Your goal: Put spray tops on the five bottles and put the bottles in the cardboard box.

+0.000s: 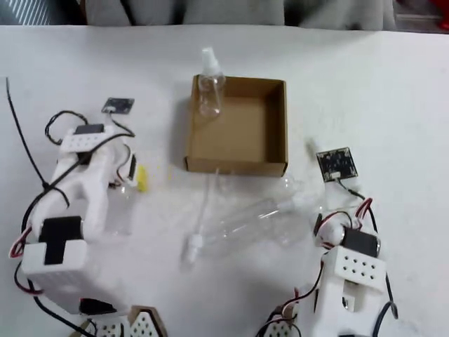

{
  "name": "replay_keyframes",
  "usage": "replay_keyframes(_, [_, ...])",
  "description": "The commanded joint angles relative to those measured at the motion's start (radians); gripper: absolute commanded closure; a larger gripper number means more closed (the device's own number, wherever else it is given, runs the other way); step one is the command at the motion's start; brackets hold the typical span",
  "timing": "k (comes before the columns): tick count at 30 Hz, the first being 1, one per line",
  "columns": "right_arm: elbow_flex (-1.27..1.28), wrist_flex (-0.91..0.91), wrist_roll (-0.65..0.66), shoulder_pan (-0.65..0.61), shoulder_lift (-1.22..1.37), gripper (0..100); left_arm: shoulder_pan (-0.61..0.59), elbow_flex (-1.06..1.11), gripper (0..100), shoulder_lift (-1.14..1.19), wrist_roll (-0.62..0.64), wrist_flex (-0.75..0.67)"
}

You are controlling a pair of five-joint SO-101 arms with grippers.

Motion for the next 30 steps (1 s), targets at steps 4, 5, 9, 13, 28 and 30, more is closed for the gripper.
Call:
replay_keyframes(4, [-0.293, 0.249, -0.041, -0.208, 0.002, 93.2, -0.114, 0.216, 89, -0.248, 0.006, -0.138])
replay_keyframes(5, [-0.325, 0.289, -0.041, -0.263, 0.002, 93.2, -0.128, 0.244, 89, -0.266, 0.003, -0.15])
replay_keyframes(9, [-0.428, 0.397, 0.002, -0.499, 0.002, 93.2, -0.176, 0.284, 89, -0.282, 0.0, -0.163])
replay_keyframes(13, [-0.448, 0.473, 0.236, -0.76, -0.001, 93.2, -0.228, 0.285, 89, -0.282, 0.0, -0.163])
replay_keyframes(28, [-0.442, 0.688, 0.789, -1.28, 0.17, 79.6, -0.42, 0.284, 89, -0.282, 0.011, -0.227])
replay_keyframes(30, [-0.457, 0.641, 0.832, -1.268, 0.248, 81.0, -0.421, 0.284, 89, -0.282, 0.011, -0.227])
